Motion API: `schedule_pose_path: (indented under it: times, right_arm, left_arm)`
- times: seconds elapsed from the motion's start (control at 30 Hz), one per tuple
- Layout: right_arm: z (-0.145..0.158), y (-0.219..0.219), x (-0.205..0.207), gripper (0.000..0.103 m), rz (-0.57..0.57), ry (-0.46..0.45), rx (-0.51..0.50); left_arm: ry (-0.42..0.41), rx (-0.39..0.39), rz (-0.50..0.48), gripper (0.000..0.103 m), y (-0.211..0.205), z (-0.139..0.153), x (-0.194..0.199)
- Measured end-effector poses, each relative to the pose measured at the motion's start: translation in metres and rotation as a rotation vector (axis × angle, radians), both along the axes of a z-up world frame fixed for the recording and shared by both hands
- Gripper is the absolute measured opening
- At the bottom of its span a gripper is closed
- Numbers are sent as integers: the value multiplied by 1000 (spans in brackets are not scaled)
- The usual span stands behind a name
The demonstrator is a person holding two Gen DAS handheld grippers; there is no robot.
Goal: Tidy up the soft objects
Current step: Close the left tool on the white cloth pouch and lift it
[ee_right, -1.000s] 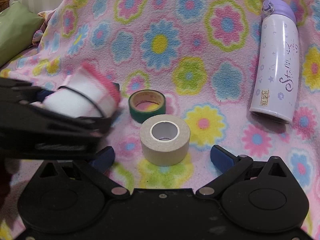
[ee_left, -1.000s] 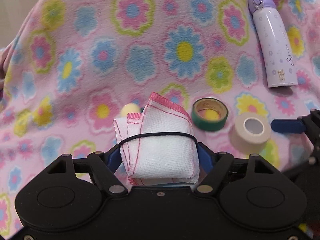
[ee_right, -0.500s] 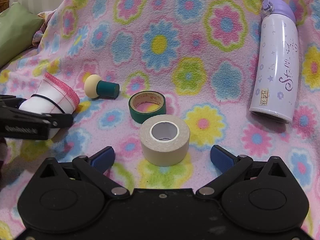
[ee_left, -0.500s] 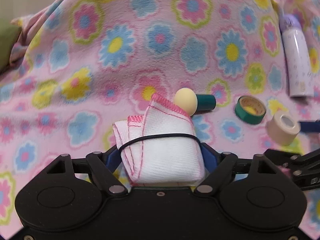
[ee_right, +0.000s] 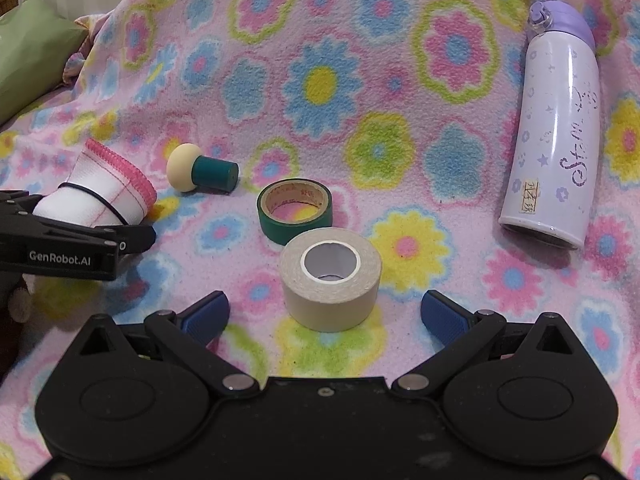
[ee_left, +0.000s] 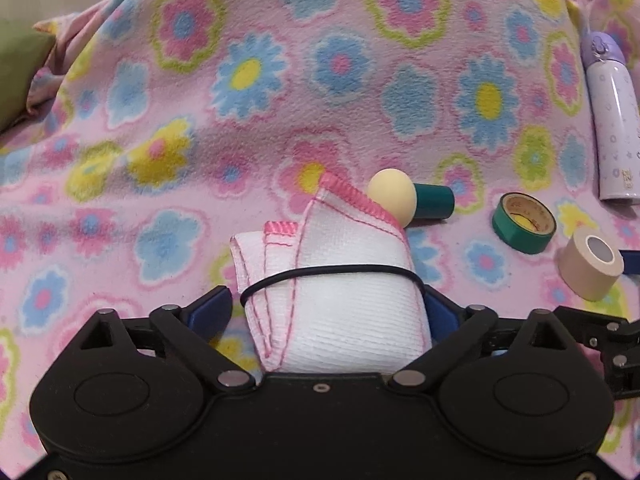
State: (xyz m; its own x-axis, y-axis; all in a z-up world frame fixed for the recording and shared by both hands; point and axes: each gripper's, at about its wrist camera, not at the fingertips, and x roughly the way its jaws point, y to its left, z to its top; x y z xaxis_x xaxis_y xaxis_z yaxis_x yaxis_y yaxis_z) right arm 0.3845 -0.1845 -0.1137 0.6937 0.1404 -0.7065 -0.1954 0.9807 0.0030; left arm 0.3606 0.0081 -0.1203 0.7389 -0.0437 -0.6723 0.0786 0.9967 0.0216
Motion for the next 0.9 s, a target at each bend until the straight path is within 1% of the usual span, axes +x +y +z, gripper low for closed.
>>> schedule_pose_path:
  times: [0.1,0.37,0.53,0.63,0.7,0.77,0.8,0.83,0.87,0.9]
  right_arm:
    - [0,1,1,103,0,4,-4]
    - [0,6,4,103,-23,14,-15]
    - [1,6,6,103,-22,25,-7]
    - [2,6,10,103,-55,37,10]
    - [4,4,11,97,-99,29,37]
    - [5,2,11,84,-147,10,62]
    - [5,1,11,81,-162,2,65]
    - [5,1,11,75,-171,-6,62]
    - [4,1,10,71,-177,-16,56]
    - [3,1,9,70,-182,-23,54]
  left_arm:
    - [0,11,5,98,-1,-1,1]
    - [1,5,6,98,0,-1,1]
    - [1,1,7,98,1,-1,1]
    - [1,1,7,98,1,-1,1]
    - [1,1,7,98,1,-1,1]
    - [1,0,7,98,1,-1,1]
    - [1,-2,7,98,1,-1,0]
    - [1,-3,8,98,1,-1,1]
    - [1,-1,8,98,1,-1,1]
    - [1,-3,8,98,1,-2,1]
